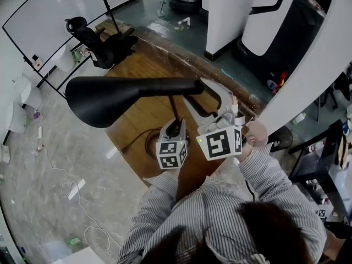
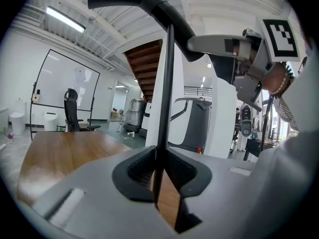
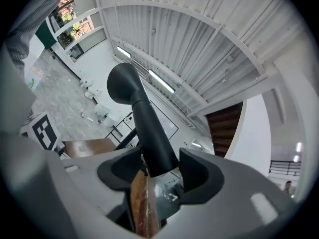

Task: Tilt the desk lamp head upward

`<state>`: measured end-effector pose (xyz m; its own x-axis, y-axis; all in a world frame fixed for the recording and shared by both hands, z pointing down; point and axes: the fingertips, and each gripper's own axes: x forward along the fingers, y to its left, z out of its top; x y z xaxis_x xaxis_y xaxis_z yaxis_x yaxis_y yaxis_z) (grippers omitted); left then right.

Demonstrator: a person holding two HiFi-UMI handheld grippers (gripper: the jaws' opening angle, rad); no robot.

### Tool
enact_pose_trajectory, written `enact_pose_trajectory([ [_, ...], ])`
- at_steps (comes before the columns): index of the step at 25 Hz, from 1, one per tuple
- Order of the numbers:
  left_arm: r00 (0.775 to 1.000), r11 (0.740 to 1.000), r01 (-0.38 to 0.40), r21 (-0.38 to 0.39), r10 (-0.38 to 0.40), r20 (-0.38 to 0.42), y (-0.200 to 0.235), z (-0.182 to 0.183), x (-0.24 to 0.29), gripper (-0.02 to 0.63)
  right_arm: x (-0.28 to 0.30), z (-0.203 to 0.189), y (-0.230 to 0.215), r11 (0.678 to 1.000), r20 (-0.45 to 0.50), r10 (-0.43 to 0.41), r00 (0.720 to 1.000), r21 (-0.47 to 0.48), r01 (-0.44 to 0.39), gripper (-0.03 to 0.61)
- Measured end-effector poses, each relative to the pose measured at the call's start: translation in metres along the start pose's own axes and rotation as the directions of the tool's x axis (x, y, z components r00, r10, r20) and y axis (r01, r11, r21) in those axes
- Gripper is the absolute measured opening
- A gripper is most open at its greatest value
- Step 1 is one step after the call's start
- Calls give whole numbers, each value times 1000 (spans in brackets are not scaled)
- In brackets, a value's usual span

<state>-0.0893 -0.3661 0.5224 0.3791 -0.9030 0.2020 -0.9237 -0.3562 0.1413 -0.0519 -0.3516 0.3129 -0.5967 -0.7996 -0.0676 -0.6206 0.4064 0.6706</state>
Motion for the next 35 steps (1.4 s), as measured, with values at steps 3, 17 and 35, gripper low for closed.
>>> enact_pose_trajectory([
  [3,1000,1000,4,1,-4,-4,0,0,-1,57,1,0,4,997,18,2,1000,75,-3,236],
  [17,1000,1000,20,19,-20,-17,-2,0,0,54,1,-5,15,941,35,-44,998,338,30,235],
  [35,1000,999,18,48,-17,-22,-2,0,0,51,3,-6,23,854,49,-102,994,517,63,238],
])
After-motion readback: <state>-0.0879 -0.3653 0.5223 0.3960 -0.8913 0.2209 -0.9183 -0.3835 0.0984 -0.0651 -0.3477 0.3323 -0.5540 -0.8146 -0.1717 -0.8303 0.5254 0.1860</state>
